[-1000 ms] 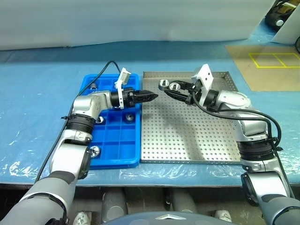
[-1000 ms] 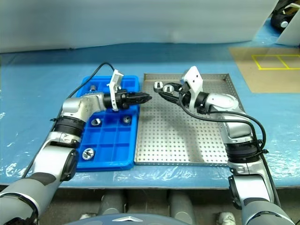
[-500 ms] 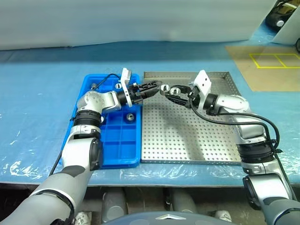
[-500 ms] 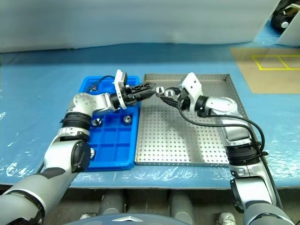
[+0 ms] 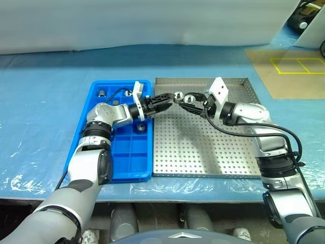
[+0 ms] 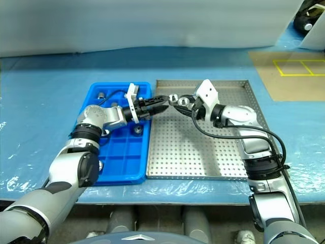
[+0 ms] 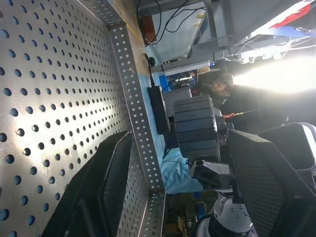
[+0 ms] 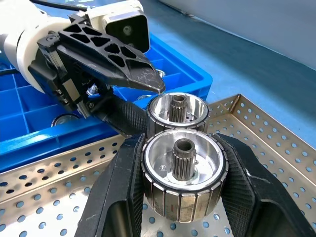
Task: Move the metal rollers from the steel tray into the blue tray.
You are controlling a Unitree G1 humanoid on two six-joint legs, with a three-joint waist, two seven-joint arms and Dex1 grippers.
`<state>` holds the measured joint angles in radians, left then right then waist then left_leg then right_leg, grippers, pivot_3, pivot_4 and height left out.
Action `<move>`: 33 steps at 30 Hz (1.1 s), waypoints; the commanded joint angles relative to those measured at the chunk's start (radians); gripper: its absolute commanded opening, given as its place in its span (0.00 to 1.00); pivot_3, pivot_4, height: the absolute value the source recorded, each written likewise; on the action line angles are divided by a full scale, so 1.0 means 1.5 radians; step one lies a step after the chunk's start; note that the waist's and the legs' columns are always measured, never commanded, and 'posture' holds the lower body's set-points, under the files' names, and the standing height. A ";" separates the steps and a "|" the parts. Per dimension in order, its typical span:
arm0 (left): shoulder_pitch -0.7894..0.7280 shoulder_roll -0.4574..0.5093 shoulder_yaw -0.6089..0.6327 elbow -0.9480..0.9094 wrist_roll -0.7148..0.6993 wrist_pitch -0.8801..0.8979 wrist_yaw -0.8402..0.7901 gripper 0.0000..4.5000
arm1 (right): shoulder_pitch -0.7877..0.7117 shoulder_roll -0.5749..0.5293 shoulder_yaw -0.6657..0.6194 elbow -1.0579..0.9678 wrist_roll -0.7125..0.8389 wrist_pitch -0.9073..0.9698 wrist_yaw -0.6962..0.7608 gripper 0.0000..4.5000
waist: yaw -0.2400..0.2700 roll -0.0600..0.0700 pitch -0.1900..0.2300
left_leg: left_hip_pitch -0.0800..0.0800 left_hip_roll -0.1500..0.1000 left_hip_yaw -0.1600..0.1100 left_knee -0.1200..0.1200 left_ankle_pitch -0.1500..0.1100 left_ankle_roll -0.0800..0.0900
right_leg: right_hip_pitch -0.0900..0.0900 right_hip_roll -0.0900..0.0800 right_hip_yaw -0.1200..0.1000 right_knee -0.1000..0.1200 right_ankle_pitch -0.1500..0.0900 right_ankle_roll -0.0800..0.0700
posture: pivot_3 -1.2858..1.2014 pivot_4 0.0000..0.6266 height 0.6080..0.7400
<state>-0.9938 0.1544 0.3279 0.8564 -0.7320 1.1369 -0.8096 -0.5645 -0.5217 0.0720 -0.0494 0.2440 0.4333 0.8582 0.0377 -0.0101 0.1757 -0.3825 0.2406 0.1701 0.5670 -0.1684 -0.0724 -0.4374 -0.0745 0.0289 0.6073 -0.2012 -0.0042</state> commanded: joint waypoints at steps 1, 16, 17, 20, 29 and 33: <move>-0.028 -0.014 0.023 0.001 -0.013 -0.016 0.008 0.72 | -0.019 0.005 -0.008 -0.034 0.017 -0.003 -0.001 0.38 | 0.000 0.000 0.000 | 0.000 0.000 0.000 0.000 0.000 0.000 | 0.000 0.000 0.000 0.000 0.000 0.000 | 0.41 0.24 1.00; -0.008 -0.038 0.035 -0.086 -0.064 0.041 -0.014 0.72 | -0.014 0.003 0.008 -0.018 -0.002 -0.023 0.001 0.38 | 0.000 0.000 0.000 | 0.000 0.000 0.000 0.000 0.000 0.000 | 0.000 0.000 0.000 0.000 0.000 0.000 | 0.42 0.24 1.00; -0.005 -0.038 0.032 -0.097 -0.067 0.050 -0.018 0.72 | -0.015 0.004 0.008 -0.018 -0.002 -0.023 0.001 0.38 | -0.001 0.000 0.000 | 0.000 0.000 0.000 0.000 0.000 0.000 | 0.000 0.000 0.000 0.000 0.000 0.000 | 0.42 0.24 1.00; -0.001 -0.044 0.037 -0.083 -0.051 0.027 0.007 0.63 | -0.016 0.003 0.009 -0.014 -0.002 -0.027 0.000 0.38 | 0.000 0.000 0.000 | 0.000 0.000 0.000 0.000 0.000 0.000 | 0.000 0.000 0.000 0.000 0.000 0.000 | 0.42 0.24 1.00; -0.002 -0.044 0.032 -0.066 -0.043 0.007 0.021 0.29 | -0.016 0.002 0.008 -0.008 -0.006 -0.034 -0.002 0.38 | 0.000 0.000 0.000 | 0.000 0.000 0.000 0.000 0.000 0.000 | 0.000 0.000 0.000 0.000 0.000 0.000 | 0.42 0.24 1.00; 0.001 -0.043 0.031 -0.079 -0.049 0.002 0.009 0.29 | -0.017 0.002 0.009 -0.006 -0.008 -0.036 -0.003 0.38 | 0.000 0.000 0.000 | 0.000 0.000 0.000 0.000 0.000 0.000 | 0.000 0.000 0.000 0.000 0.000 0.000 | 0.42 0.24 1.00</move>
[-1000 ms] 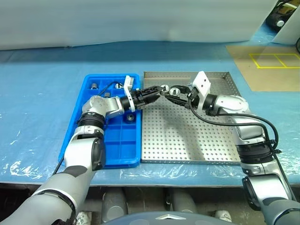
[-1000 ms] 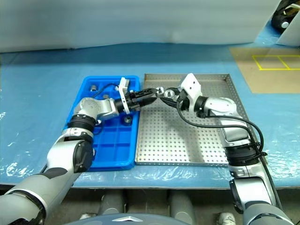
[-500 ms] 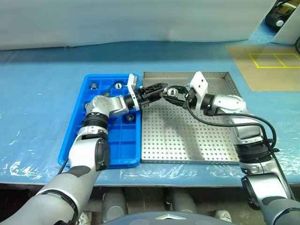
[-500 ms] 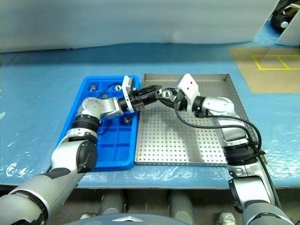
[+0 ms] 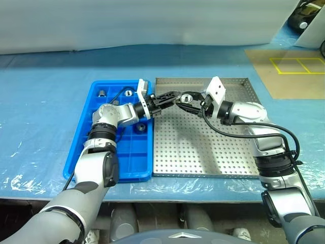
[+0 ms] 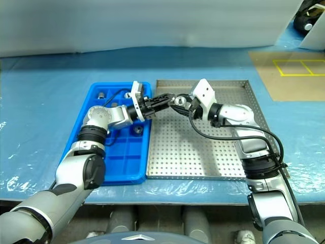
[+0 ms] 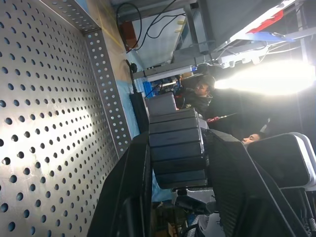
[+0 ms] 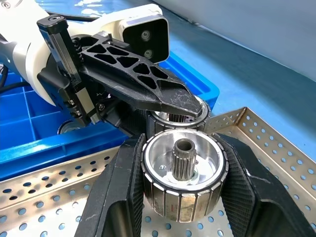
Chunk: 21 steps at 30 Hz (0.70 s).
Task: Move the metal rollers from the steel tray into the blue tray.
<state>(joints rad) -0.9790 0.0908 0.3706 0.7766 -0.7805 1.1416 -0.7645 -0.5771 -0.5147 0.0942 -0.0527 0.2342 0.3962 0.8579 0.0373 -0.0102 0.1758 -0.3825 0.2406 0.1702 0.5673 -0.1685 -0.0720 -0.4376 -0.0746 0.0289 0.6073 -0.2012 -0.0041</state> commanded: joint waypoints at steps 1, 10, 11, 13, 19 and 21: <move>-0.008 0.000 0.000 -0.026 -0.016 0.000 -0.023 0.29 | -0.009 -0.003 -0.006 -0.003 -0.002 -0.012 -0.003 0.38 | 0.000 0.000 0.000 | 0.000 0.000 0.000 0.000 0.000 0.000 | 0.000 0.000 0.000 0.000 0.000 0.000 | 0.42 0.24 1.00; 0.007 0.017 -0.007 -0.087 -0.036 0.035 -0.041 0.29 | -0.020 0.010 -0.014 0.002 0.013 -0.002 -0.008 0.38 | 0.000 0.000 0.000 | 0.000 0.000 0.000 0.000 0.000 0.000 | 0.000 0.000 0.000 0.000 0.000 0.000 | 0.42 0.24 1.00; 0.008 0.021 -0.008 -0.097 -0.039 0.042 -0.045 0.29 | -0.022 0.012 -0.018 0.002 0.018 0.003 -0.009 0.38 | 0.000 0.000 0.000 | 0.000 0.000 0.000 0.000 0.000 0.000 | 0.000 0.000 0.000 0.000 0.000 0.000 | 0.42 0.24 1.00; 0.011 0.029 -0.001 -0.120 -0.052 0.061 -0.040 0.29 | -0.024 0.010 -0.021 0.003 0.022 0.007 -0.010 0.38 | -0.001 0.000 0.000 | 0.000 0.000 0.000 0.000 0.000 0.000 | 0.000 0.000 0.000 0.000 0.000 0.000 | 0.42 0.24 1.00; 0.014 0.048 0.018 -0.143 -0.061 0.076 -0.019 0.29 | -0.026 0.004 -0.020 0.011 0.026 0.004 -0.008 0.38 | 0.000 0.000 0.000 | 0.000 0.000 0.000 0.000 0.000 0.000 | 0.000 0.000 0.000 0.000 0.000 0.000 | 0.42 0.24 1.00; 0.010 0.062 0.025 -0.144 -0.064 0.077 -0.018 0.29 | -0.026 0.002 -0.023 0.015 0.030 0.004 -0.006 0.38 | 0.000 0.000 0.000 | 0.000 0.000 0.000 0.000 0.000 0.000 | 0.000 0.000 0.000 0.000 0.000 0.000 | 0.43 0.24 1.00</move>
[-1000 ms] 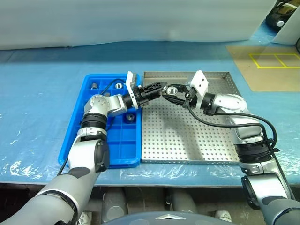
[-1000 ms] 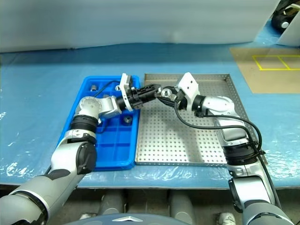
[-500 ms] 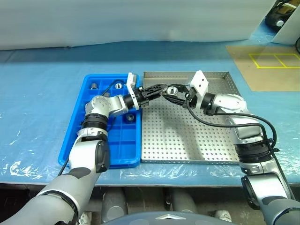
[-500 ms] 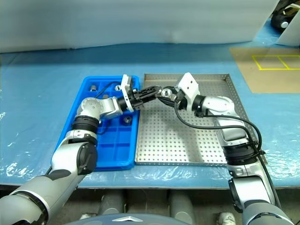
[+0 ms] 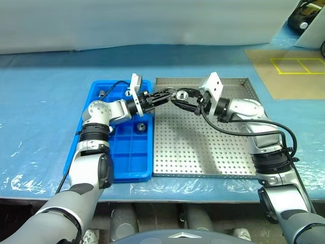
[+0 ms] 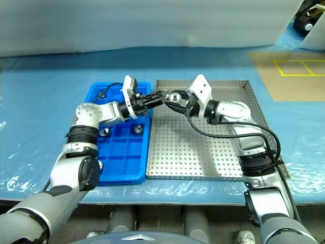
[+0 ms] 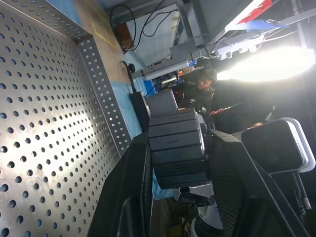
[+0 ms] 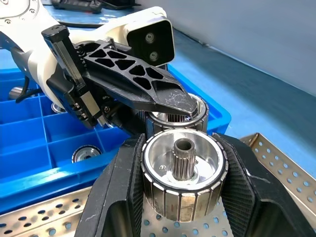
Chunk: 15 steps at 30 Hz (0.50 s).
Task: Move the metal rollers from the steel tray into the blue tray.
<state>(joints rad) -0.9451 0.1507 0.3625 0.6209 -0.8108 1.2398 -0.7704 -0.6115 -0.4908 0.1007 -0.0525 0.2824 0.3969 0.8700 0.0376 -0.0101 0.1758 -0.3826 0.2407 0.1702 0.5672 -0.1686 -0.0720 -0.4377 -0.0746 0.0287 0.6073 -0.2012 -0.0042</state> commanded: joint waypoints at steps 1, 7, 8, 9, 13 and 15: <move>-0.014 0.031 0.033 -0.042 -0.044 0.009 -0.015 0.29 | -0.004 -0.015 -0.030 0.018 0.000 0.005 -0.013 0.38 | 0.000 0.000 0.000 | 0.000 0.000 0.000 0.000 0.000 0.000 | 0.000 0.000 0.000 0.000 0.000 0.000 | 0.43 0.24 1.00; -0.014 0.070 0.042 -0.039 -0.042 0.005 -0.014 0.29 | -0.010 -0.026 -0.032 0.032 0.009 0.003 -0.009 0.38 | 0.000 0.000 0.000 | 0.000 0.000 0.000 0.000 0.000 0.000 | 0.000 0.000 0.000 0.000 0.000 0.000 | 0.43 0.24 1.00; -0.014 0.077 0.044 -0.039 -0.043 0.003 -0.013 0.29 | -0.011 -0.027 -0.032 0.034 0.010 0.002 -0.009 0.38 | 0.000 0.000 0.000 | 0.000 0.000 0.000 0.000 0.000 0.000 | 0.000 0.000 0.000 0.000 0.000 0.000 | 0.43 0.24 1.00; -0.015 0.086 0.050 -0.037 -0.045 0.000 -0.012 0.29 | -0.013 -0.029 -0.034 0.037 0.013 0.002 -0.009 0.38 | 0.000 0.000 0.000 | 0.000 0.000 0.000 0.000 0.000 0.000 | 0.000 0.000 0.000 0.000 0.000 0.000 | 0.43 0.24 1.00; -0.014 0.119 0.060 -0.030 -0.046 -0.007 -0.011 0.29 | -0.021 -0.035 -0.040 0.050 0.020 0.000 -0.012 0.38 | 0.001 0.000 0.000 | 0.000 0.000 0.000 0.000 0.000 0.000 | 0.000 0.000 0.000 0.000 0.000 0.000 | 0.43 0.24 1.00; -0.012 0.130 0.059 -0.027 -0.048 -0.007 -0.013 0.29 | -0.022 -0.040 -0.038 0.056 0.017 -0.006 -0.012 0.38 | 0.001 0.000 0.000 | 0.000 0.000 0.000 0.000 0.000 0.000 | 0.000 0.000 0.000 0.000 0.000 0.000 | 0.43 0.24 1.00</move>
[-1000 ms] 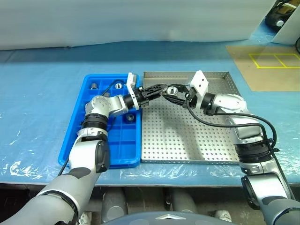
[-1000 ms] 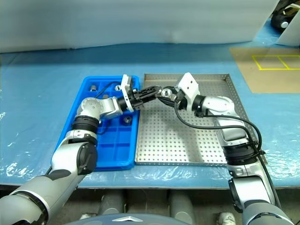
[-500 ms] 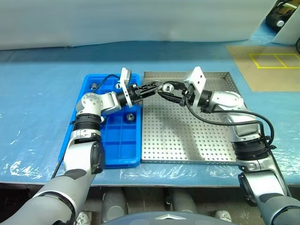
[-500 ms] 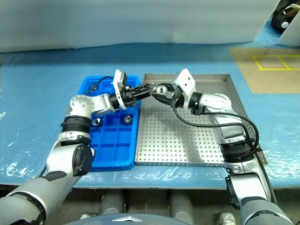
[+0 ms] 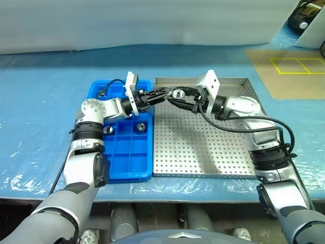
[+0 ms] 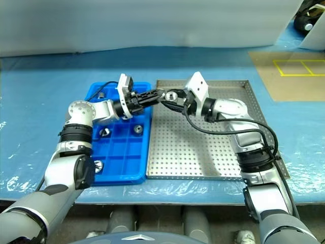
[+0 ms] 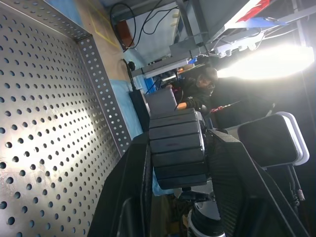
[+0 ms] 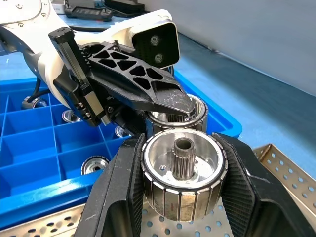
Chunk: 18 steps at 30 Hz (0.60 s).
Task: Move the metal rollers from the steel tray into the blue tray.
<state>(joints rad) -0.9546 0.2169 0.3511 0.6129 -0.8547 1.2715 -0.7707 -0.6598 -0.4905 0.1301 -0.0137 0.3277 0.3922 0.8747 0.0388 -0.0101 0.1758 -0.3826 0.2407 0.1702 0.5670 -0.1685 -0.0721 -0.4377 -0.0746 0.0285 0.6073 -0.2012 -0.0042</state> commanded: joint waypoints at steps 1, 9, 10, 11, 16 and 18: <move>-0.004 0.093 0.065 -0.022 -0.016 -0.032 -0.013 0.29 | 0.011 -0.042 -0.057 0.032 -0.013 -0.004 -0.015 0.38 | 0.000 0.000 0.000 | 0.000 0.000 0.000 0.000 0.000 0.000 | 0.000 0.000 0.000 0.000 0.000 0.000 | 0.43 0.24 1.00; 0.018 0.136 0.031 -0.029 0.033 -0.137 -0.035 0.29 | 0.014 -0.059 -0.061 0.053 -0.011 -0.021 -0.015 0.38 | 0.000 0.000 0.000 | 0.000 0.000 0.000 0.000 0.000 0.000 | 0.000 0.000 0.000 0.000 0.000 0.000 | 0.44 0.24 1.00; 0.027 0.133 0.022 -0.046 0.051 -0.191 -0.045 0.29 | 0.018 -0.066 -0.060 0.056 -0.016 -0.027 -0.014 0.38 | 0.001 0.000 0.000 | 0.000 0.000 0.000 0.000 0.000 0.000 | 0.000 0.000 0.000 0.000 0.000 0.000 | 0.44 0.24 1.00; 0.033 0.132 0.012 -0.057 0.072 -0.249 -0.053 0.29 | 0.023 -0.074 -0.059 0.058 -0.021 -0.034 -0.012 0.38 | 0.001 0.000 0.000 | 0.000 0.000 0.000 0.000 0.000 0.000 | 0.000 0.000 0.000 0.000 0.000 0.000 | 0.44 0.24 1.00; 0.021 0.131 -0.050 -0.051 0.140 -0.431 -0.079 0.29 | 0.035 -0.092 -0.063 0.066 -0.024 -0.055 -0.012 0.38 | -0.001 -0.002 0.001 | -0.001 0.001 -0.001 0.000 0.000 0.000 | 0.000 0.001 0.000 0.000 0.000 0.000 | 0.44 0.24 1.00; 0.009 0.122 -0.066 -0.046 0.160 -0.488 -0.097 0.29 | 0.033 -0.086 -0.063 0.055 -0.015 -0.049 -0.011 0.38 | 0.000 -0.002 0.001 | -0.001 0.001 -0.002 -0.001 0.000 0.000 | 0.000 0.001 0.000 -0.001 0.000 0.000 | 0.44 0.24 1.00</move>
<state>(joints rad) -0.9030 0.4603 0.3019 0.5615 -0.6284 0.6112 -0.8765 -0.5660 -0.6588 0.0243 0.1467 0.2759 0.3355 0.8504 0.0382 -0.0127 0.1774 -0.3833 0.2409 0.1680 0.5658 -0.1683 -0.0727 -0.4374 -0.0739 0.0282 0.6062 -0.2012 -0.0040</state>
